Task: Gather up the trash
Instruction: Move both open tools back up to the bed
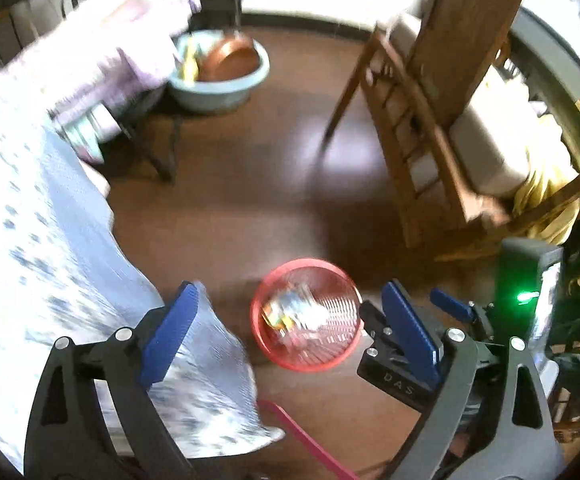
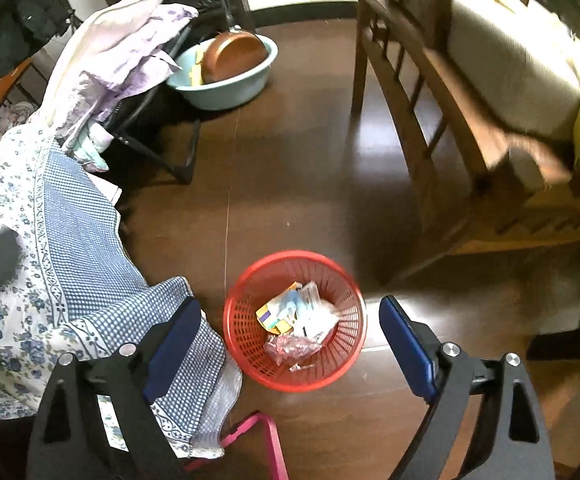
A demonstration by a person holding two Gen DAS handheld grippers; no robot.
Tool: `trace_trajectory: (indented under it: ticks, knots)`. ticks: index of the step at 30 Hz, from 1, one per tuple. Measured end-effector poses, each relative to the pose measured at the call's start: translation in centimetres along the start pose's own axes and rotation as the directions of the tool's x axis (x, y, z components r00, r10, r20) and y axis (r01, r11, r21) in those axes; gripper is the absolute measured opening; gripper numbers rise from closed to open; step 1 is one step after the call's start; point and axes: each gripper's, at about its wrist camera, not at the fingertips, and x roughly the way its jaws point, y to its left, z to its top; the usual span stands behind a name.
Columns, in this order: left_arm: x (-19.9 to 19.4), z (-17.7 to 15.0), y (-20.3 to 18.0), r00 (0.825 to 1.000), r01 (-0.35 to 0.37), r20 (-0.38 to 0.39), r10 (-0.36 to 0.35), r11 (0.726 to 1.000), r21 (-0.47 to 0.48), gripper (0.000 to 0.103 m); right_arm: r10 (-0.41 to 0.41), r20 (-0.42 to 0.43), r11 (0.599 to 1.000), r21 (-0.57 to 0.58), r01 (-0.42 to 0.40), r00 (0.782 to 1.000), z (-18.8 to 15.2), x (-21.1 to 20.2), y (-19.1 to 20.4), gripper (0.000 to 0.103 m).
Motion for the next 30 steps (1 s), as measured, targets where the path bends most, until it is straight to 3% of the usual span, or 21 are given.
trace_trajectory:
  ticks: [7, 11, 15, 18, 24, 25, 28, 30]
  knots:
    - [-7.9, 0.5, 7.0, 0.987, -0.104, 0.111, 0.115, 0.989, -0.102, 0.095, 0.072, 0.061, 0.995, -0.077, -0.067, 0.996, 1.6, -3.4, 6.0, 0.089]
    - [-11.7, -1.0, 12.9, 0.957, -0.229, 0.139, 0.256, 0.956, -0.183, 0.096, 0.118, 0.109, 0.983, -0.156, -0.100, 0.987, 2.8, -5.6, 11.5, 0.089]
    - [-14.4, -3.5, 18.6, 0.931, -0.298, 0.131, 0.341, 0.916, -0.267, 0.096, 0.204, 0.139, 0.961, -0.215, -0.172, 0.969, 4.1, -8.1, 17.8, 0.091]
    - [-17.2, -6.4, 24.0, 0.907, -0.331, 0.127, 0.401, 0.866, -0.374, 0.096, 0.285, 0.137, 0.930, -0.281, -0.239, 0.949, 4.0, -9.6, 23.2, 0.094]
    - [-21.0, -12.5, 34.1, 0.842, -0.440, 0.038, 0.539, 0.725, -0.529, 0.096, 0.388, 0.066, 0.826, -0.467, -0.315, 0.919, 1.2, -10.7, 34.9, 0.094]
    - [-21.4, -13.4, 35.7, 0.836, -0.446, 0.022, 0.548, 0.703, -0.553, 0.096, 0.397, 0.049, 0.808, -0.492, -0.323, 0.917, 0.5, -10.7, 36.5, 0.094]
    - [-22.2, -16.3, 39.6, 0.843, -0.416, -0.004, 0.538, 0.647, -0.639, 0.096, 0.442, -0.054, 0.742, -0.538, -0.399, 0.895, -1.7, -9.7, 40.8, 0.094]
    - [-22.2, -17.8, 41.6, 0.852, -0.396, -0.018, 0.524, 0.619, -0.678, 0.096, 0.453, -0.061, 0.731, -0.546, -0.410, 0.889, -3.0, -9.4, 41.7, 0.094]
